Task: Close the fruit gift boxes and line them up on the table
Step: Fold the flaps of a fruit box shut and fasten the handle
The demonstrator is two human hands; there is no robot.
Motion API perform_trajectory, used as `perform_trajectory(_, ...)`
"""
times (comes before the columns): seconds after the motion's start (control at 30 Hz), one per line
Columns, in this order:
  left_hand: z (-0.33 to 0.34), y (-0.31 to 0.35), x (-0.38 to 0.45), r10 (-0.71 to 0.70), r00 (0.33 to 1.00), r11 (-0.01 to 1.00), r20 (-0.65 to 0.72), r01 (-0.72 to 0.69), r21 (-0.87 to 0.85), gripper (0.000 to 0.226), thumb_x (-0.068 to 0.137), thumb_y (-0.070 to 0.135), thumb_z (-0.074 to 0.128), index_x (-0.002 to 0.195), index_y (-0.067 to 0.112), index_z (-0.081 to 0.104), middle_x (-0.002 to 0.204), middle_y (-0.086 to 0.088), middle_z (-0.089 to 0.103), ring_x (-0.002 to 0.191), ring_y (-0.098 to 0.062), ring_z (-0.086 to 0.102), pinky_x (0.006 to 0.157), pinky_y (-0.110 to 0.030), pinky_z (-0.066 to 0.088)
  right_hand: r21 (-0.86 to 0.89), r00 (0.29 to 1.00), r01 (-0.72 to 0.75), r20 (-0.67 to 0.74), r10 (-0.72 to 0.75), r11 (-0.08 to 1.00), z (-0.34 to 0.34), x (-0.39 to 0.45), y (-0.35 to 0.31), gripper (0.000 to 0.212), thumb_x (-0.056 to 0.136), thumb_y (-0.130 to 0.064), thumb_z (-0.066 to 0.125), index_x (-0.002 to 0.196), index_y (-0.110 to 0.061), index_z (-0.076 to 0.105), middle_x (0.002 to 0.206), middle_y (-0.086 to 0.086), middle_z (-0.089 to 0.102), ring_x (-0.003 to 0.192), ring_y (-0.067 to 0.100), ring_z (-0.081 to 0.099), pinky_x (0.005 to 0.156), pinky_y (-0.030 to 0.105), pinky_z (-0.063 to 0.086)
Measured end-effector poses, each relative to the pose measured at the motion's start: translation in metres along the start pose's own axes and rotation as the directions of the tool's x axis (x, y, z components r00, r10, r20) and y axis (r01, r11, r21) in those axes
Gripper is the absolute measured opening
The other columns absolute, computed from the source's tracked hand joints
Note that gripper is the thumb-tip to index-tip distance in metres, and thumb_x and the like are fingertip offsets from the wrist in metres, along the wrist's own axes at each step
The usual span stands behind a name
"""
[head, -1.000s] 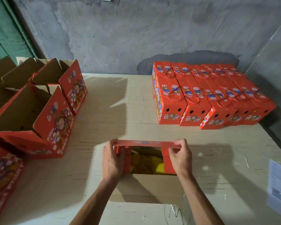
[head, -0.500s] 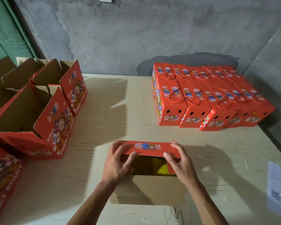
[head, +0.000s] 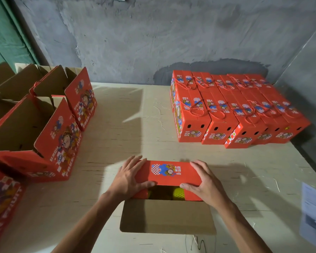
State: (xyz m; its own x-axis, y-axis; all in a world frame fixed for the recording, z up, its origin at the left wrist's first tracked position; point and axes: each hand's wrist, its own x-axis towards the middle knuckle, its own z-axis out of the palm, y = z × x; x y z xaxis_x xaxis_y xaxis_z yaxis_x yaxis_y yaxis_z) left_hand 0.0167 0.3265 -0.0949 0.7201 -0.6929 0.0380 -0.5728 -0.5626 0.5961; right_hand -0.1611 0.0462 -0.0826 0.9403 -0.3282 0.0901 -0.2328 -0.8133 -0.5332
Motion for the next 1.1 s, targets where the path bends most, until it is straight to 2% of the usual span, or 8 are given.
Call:
perform_trajectory(0.2,0.000,-0.006,0.011,0.053,0.997,0.998,-0.062,-0.054,-0.017,0.094,0.075,0.083,0.063,0.149,0.025,0.053,0.140,0.008,0.052,0.131,-0.013,0.038,0.111,-0.034,0.040,-0.160,0.998,0.027,-0.053,-0.036,0.987,0.001,0.007,-0.004,0.086,0.084,-0.079,0.058,0.144,-0.018,0.054,0.142,-0.016,0.046,0.112,0.004,0.060,0.083,0.021,0.054)
perform_trajectory(0.37,-0.002,-0.006,0.016,0.044,0.999,0.995,0.020,-0.046,0.085,0.081,0.077,0.086,0.054,0.149,0.051,0.044,0.136,0.013,0.046,0.127,-0.013,0.033,0.107,-0.032,0.040,-0.209,0.994,0.068,-0.065,-0.083,0.975,0.004,0.009,-0.008,0.075,0.087,-0.073,0.056,0.141,-0.021,0.057,0.135,-0.009,0.050,0.104,0.010,0.064,0.070,0.030,0.060)
perform_trajectory(0.53,-0.010,-0.006,0.024,0.059,0.992,0.992,0.111,-0.071,0.107,0.083,0.069,0.098,0.040,0.144,0.062,0.041,0.128,0.012,0.044,0.121,-0.016,0.032,0.106,-0.036,0.042,-0.305,0.991,0.086,-0.075,-0.114,0.948,0.005,0.007,-0.013,0.066,0.088,-0.068,0.054,0.136,-0.024,0.064,0.130,0.000,0.059,0.098,0.020,0.070,0.063,0.036,0.060)
perform_trajectory(0.77,-0.009,-0.004,0.021,0.096,0.983,0.970,0.158,-0.127,0.206,0.079,0.079,0.094,0.031,0.151,0.062,0.026,0.129,0.004,0.042,0.123,-0.019,0.031,0.102,-0.043,0.047,-0.216,0.994,0.057,-0.078,-0.075,0.975,0.001,0.004,-0.017,0.064,0.086,-0.059,0.068,0.135,-0.019,0.066,0.131,-0.003,0.061,0.104,0.017,0.070,0.076,0.035,0.061)
perform_trajectory(0.87,-0.008,-0.004,0.017,0.128,0.968,0.972,0.216,-0.165,0.166,0.073,0.089,0.084,0.038,0.155,0.056,0.021,0.143,0.004,0.038,0.132,-0.021,0.029,0.111,-0.049,0.040,-0.117,0.996,0.059,-0.057,-0.066,0.991,0.000,0.000,-0.016,0.062,0.088,-0.050,0.072,0.141,-0.019,0.062,0.141,-0.008,0.057,0.117,0.012,0.065,0.092,0.035,0.058)
perform_trajectory(0.93,-0.009,-0.007,0.015,0.147,0.957,0.982,0.249,-0.172,0.082,0.068,0.095,0.074,0.043,0.156,0.055,0.019,0.157,0.002,0.028,0.145,-0.023,0.020,0.119,-0.053,0.031,-0.033,0.997,0.064,-0.033,-0.065,0.997,-0.002,-0.003,-0.012,0.061,0.093,-0.043,0.071,0.148,-0.022,0.055,0.153,-0.014,0.047,0.132,0.004,0.054,0.108,0.030,0.049)
perform_trajectory(1.0,-0.010,-0.009,0.012,0.171,0.951,0.982,0.257,-0.186,0.036,0.065,0.098,0.070,0.041,0.156,0.057,0.014,0.164,0.000,0.018,0.152,-0.026,0.009,0.123,-0.055,0.025,0.016,0.998,0.058,0.034,-0.058,0.998,-0.005,-0.005,-0.007,0.061,0.098,-0.039,0.065,0.154,-0.024,0.045,0.164,-0.018,0.031,0.147,-0.002,0.033,0.121,0.024,0.032)
perform_trajectory(1.1,-0.008,-0.012,0.008,0.195,0.950,0.970,0.246,-0.223,0.094,0.066,0.099,0.073,0.031,0.158,0.054,0.008,0.167,0.003,0.012,0.155,-0.024,0.004,0.122,-0.057,0.027,0.025,0.992,0.060,0.110,-0.063,0.998,-0.007,-0.008,-0.004,0.059,0.104,-0.036,0.055,0.159,-0.024,0.035,0.167,-0.021,0.016,0.153,-0.005,0.015,0.124,0.020,0.019)
